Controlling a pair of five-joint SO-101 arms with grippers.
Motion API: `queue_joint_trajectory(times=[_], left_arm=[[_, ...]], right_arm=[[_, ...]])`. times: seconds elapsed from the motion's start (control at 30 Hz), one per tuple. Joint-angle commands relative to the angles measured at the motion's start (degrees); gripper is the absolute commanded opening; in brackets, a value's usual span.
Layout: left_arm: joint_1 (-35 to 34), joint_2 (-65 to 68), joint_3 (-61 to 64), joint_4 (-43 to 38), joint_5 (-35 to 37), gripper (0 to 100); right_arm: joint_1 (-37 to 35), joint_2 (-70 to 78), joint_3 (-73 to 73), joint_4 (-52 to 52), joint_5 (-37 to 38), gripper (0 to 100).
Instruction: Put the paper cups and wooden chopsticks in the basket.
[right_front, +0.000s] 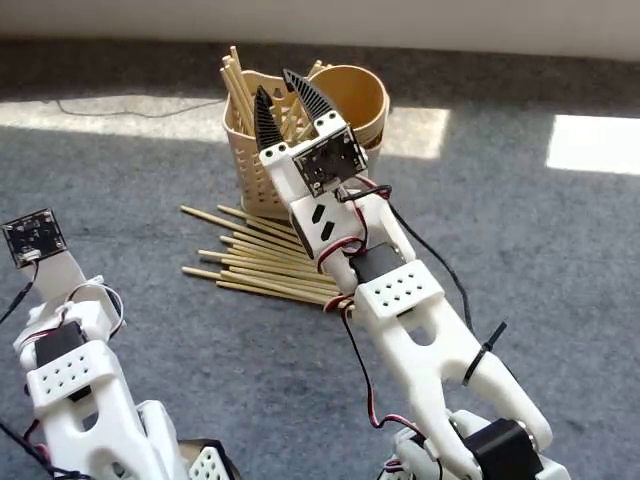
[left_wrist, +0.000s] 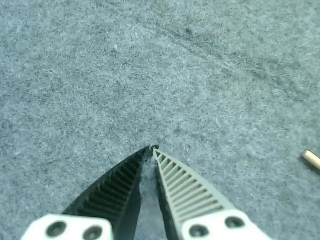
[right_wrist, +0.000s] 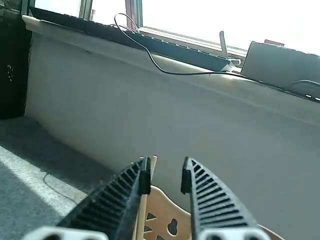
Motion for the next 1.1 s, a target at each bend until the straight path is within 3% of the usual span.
queue_joint_trajectory(times=[0.0, 0.13, 0.63, 1.07], left_arm=[[-0.5, -1.0, -0.5, -0.9, -0.4, 0], [-0.5, -1.0, -0.5, -0.9, -0.4, 0], [-0.3, -1.0, -0.5, -0.9, -0.4, 0], [-0.3, -1.0, -0.5, -0.9, -0.4, 0]], right_arm=[[-0.5, -4.5, -0.1, 0.2, 0.8, 11.5], [-0.5, -9.9, 0.1, 1.1, 0.8, 6.7], [-1.7, -28.7, 0.0, 38.1, 0.8, 3.3], [-2.9, -31.4, 0.1, 68.2, 0.8, 2.6]])
